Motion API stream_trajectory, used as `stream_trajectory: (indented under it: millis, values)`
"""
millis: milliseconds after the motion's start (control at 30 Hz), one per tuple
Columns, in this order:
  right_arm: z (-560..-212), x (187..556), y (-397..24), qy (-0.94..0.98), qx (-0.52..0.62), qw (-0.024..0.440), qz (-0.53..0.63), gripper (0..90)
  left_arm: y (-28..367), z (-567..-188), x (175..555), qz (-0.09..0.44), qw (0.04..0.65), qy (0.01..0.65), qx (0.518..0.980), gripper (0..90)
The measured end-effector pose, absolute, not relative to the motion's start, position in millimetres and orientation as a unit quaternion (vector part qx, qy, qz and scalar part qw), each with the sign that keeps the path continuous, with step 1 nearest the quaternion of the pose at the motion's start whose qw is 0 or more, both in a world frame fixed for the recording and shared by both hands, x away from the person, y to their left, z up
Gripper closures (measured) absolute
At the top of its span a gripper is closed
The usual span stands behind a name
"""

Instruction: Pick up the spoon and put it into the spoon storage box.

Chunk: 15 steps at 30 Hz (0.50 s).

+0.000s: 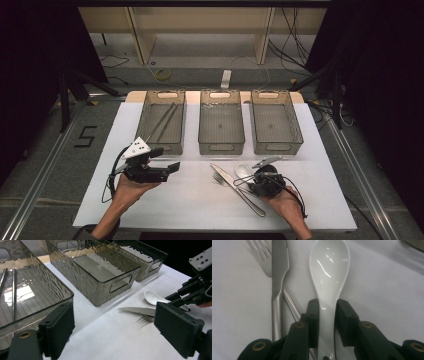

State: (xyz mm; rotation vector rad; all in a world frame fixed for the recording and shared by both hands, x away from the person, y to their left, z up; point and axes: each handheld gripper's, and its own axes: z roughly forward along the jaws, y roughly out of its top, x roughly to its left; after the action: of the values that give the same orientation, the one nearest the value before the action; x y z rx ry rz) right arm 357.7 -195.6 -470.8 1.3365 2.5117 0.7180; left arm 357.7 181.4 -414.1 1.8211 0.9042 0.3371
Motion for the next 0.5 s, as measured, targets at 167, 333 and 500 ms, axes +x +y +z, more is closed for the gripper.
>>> stream_trajectory:
  millis: [167, 333, 500]
  values:
    - [-470.1, 358.3, -197.3, 0.849, 0.454, 0.093, 0.253, 78.6, 181.5, -414.1, 357.7, 0.142, 0.514, 0.376, 0.758, 16.2]
    - [-469.4, 358.4, -198.5, 0.849, 0.453, 0.075, 0.264, 83.5, 182.2, -413.8, 357.7, 0.140, 0.517, 0.377, 0.756, 16.2]
    - [-469.1, 357.7, -197.1, 0.851, 0.448, 0.070, 0.265, 85.7, 182.7, -413.8, 357.9, 0.139, 0.517, 0.378, 0.755, 16.2]
